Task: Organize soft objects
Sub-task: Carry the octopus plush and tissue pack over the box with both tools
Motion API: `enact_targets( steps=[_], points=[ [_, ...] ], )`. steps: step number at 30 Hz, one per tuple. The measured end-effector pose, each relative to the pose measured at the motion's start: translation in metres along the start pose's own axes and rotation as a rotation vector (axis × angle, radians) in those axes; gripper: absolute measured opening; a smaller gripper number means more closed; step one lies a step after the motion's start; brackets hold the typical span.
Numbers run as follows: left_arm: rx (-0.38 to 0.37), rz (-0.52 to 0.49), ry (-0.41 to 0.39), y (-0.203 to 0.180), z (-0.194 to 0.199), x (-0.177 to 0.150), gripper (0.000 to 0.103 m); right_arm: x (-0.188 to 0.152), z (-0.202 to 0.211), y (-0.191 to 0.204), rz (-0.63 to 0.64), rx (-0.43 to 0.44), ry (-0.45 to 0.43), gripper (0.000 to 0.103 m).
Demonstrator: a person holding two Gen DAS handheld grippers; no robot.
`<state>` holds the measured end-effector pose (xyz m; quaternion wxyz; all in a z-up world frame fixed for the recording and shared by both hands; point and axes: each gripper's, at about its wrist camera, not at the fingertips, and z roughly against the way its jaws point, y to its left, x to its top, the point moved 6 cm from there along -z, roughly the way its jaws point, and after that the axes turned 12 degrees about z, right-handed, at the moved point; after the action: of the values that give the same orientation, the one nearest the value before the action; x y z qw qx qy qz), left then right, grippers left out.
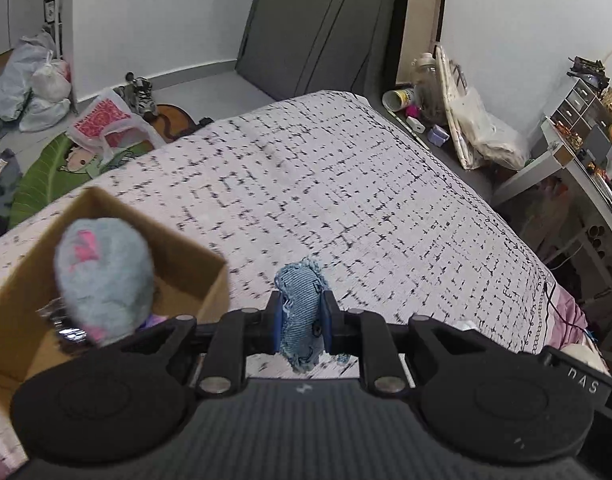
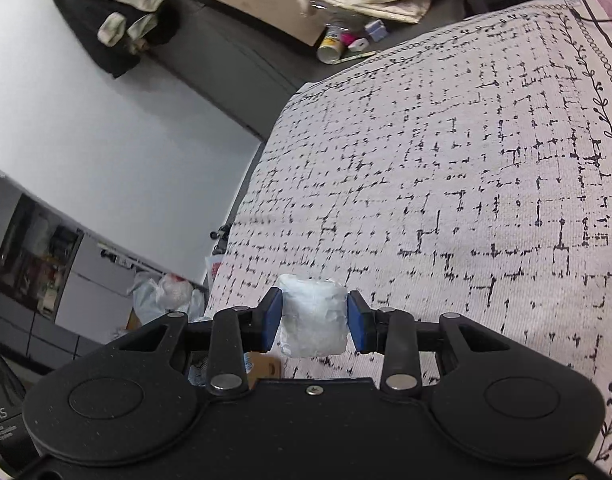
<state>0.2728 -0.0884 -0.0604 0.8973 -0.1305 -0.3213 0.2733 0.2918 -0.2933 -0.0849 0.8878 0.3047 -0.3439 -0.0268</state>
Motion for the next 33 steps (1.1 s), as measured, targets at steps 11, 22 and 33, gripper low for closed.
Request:
enact_targets(
  steps=[11, 22, 33],
  points=[
    [0.042, 0.042, -0.07, 0.045, 0.064, 0.007, 0.018, -0.01, 0.017, 0.034, 0.086, 0.047, 0.009, 0.035],
    [0.078, 0.087, -0.101, 0.091, 0.104, 0.012, 0.018, -0.025, 0.021, 0.077, 0.182, 0.093, 0.025, 0.035],
    [0.088, 0.14, -0.115, 0.133, 0.121, 0.018, 0.018, -0.049, 0.02, 0.123, 0.29, 0.156, 0.046, 0.035]
  ],
)
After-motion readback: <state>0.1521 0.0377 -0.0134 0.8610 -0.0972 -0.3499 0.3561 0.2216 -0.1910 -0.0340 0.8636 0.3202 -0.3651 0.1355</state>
